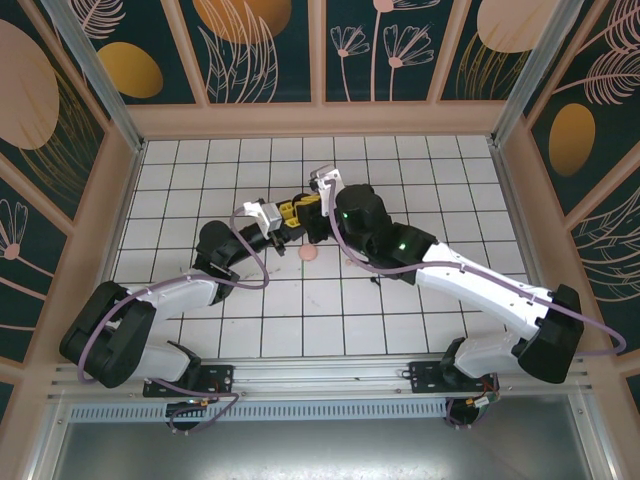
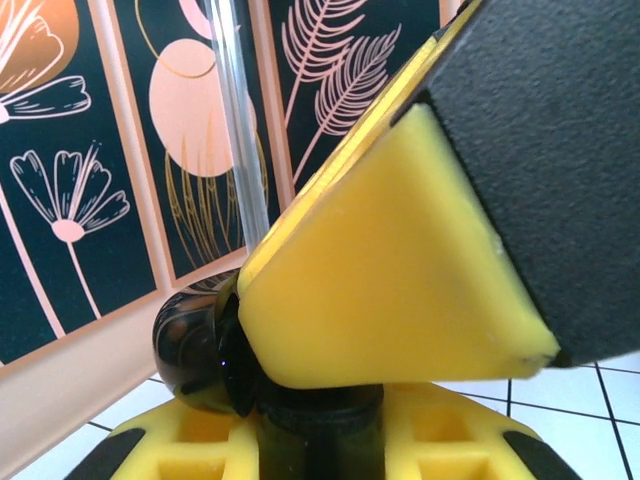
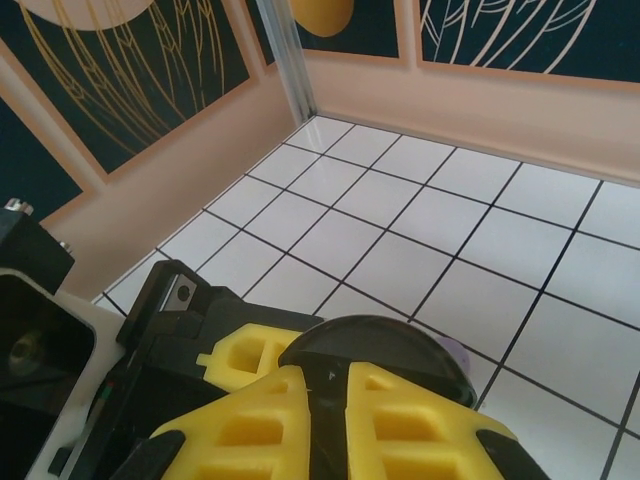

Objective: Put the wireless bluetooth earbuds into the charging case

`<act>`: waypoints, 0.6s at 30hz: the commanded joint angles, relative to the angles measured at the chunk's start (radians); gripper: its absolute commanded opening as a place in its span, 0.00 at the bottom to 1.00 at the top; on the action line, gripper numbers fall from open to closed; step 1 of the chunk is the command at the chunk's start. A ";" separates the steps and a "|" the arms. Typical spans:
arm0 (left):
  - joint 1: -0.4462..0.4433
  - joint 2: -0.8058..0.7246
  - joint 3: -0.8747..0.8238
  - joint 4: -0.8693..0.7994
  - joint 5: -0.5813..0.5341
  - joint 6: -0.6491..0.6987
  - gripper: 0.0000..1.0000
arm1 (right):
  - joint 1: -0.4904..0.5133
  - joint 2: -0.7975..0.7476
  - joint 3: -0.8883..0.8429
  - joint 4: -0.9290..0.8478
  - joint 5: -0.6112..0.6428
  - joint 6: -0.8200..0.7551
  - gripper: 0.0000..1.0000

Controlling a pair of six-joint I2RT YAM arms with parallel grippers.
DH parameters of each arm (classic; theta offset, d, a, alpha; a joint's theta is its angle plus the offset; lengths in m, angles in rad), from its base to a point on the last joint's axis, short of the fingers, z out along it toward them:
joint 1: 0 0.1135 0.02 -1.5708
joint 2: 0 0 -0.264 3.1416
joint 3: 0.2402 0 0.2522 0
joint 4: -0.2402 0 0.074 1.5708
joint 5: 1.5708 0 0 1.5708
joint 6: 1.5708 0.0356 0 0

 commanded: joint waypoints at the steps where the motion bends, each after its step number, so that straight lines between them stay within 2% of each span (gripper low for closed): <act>1: -0.005 -0.025 0.049 0.098 0.004 -0.007 0.00 | 0.017 0.000 -0.027 -0.075 -0.048 -0.041 0.12; 4: -0.004 -0.022 0.049 0.098 0.004 -0.010 0.00 | 0.017 0.008 0.000 -0.083 -0.032 -0.015 0.20; 7: -0.005 -0.017 0.046 0.099 0.004 -0.013 0.00 | 0.015 0.011 0.060 -0.108 0.012 0.028 0.41; 10: -0.004 -0.012 0.036 0.107 0.001 -0.015 0.00 | 0.008 -0.004 0.129 -0.131 0.049 0.077 0.55; 13: -0.005 -0.009 0.023 0.121 -0.002 -0.017 0.00 | -0.014 -0.039 0.175 -0.149 0.063 0.130 0.61; 18: -0.004 -0.011 0.008 0.133 -0.011 -0.020 0.00 | -0.088 -0.126 0.169 -0.194 0.064 0.258 0.66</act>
